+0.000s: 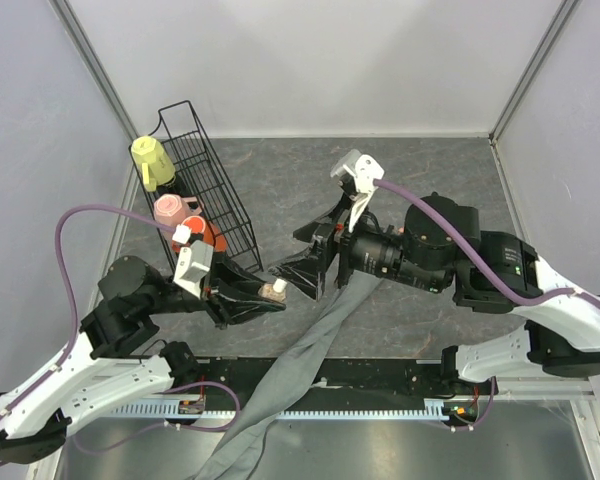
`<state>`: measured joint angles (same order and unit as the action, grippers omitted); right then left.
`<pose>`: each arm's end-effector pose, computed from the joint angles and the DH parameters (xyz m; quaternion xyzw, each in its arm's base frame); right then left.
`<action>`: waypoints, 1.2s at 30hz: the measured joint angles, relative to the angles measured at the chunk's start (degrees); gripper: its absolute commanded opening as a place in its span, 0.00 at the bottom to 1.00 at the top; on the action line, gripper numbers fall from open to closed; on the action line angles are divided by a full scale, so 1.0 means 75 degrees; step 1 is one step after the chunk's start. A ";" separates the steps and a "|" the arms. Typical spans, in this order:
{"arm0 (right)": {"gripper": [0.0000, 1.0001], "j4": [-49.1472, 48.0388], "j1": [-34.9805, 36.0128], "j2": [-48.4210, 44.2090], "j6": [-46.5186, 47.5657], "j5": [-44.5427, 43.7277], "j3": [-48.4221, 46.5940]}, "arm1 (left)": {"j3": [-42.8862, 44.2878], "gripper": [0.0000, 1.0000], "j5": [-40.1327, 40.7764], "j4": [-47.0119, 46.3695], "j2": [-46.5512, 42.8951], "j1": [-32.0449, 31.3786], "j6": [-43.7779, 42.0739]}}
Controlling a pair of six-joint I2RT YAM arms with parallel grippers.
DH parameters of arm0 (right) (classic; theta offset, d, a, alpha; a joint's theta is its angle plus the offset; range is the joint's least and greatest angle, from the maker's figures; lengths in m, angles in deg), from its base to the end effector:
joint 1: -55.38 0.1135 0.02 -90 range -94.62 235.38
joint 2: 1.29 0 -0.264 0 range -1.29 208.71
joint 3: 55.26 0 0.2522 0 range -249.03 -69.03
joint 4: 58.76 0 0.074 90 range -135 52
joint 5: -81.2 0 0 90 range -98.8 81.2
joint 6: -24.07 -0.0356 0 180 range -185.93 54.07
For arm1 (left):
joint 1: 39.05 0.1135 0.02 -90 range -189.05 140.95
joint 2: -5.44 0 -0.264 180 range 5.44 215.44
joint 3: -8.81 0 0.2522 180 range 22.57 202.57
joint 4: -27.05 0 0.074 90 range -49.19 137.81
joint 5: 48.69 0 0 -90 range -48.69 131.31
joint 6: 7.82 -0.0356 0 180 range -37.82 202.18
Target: Paint the nails
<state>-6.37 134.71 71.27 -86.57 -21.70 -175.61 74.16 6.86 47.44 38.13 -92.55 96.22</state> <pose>0.0483 0.2134 0.5434 -0.2915 0.6739 0.4630 0.4965 0.0499 -0.1013 0.4142 0.4194 0.4863 -0.5679 0.5149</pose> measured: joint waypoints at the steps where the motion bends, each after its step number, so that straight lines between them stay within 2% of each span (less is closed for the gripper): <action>1: 0.70 0.0160 0.0000 0.0102 -0.0061 -0.0015 -0.0157 | 0.0000 0.02 0.0044 0.0090 0.0038 0.0000 -0.0044; 4: 0.63 0.0516 0.0000 0.0367 -0.0192 -0.0012 -0.0358 | 0.0000 0.02 0.0166 0.0216 0.0090 0.0000 -0.0131; 9: 0.61 0.1099 0.0000 0.0667 -0.0347 0.0017 -0.0364 | 0.0000 0.02 0.0195 0.0259 0.0055 0.0000 -0.0187; 15: 0.50 0.1329 0.0000 0.0647 -0.0440 0.0070 -0.0361 | 0.0000 0.02 0.0198 0.0286 0.0023 0.0000 -0.0192; 20: 0.48 0.1332 0.0000 0.0627 -0.0493 0.0201 -0.0358 | 0.0000 0.02 0.0204 0.0309 0.0026 0.0000 -0.0195; 22: 0.52 0.1332 0.0000 0.0612 -0.0504 0.0251 -0.0344 | -0.0003 0.02 0.0204 0.0309 0.0026 0.0000 -0.0198; 26: 0.53 0.1332 0.0000 0.0530 -0.0513 0.0358 -0.0294 | 0.0000 0.02 0.0207 0.0309 0.0029 0.0000 -0.0204; 32: 0.49 0.1329 0.0000 0.0446 -0.0513 0.0571 -0.0192 | -0.0003 0.02 0.0210 0.0309 0.0044 0.0000 -0.0207; 36: 0.43 0.1329 0.0000 0.0446 -0.0504 0.0656 -0.0149 | -0.0003 0.02 0.0210 0.0312 0.0073 0.0000 -0.0210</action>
<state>3.60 134.71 74.61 -90.35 -16.78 -176.73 74.14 8.43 49.78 38.68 -92.55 94.64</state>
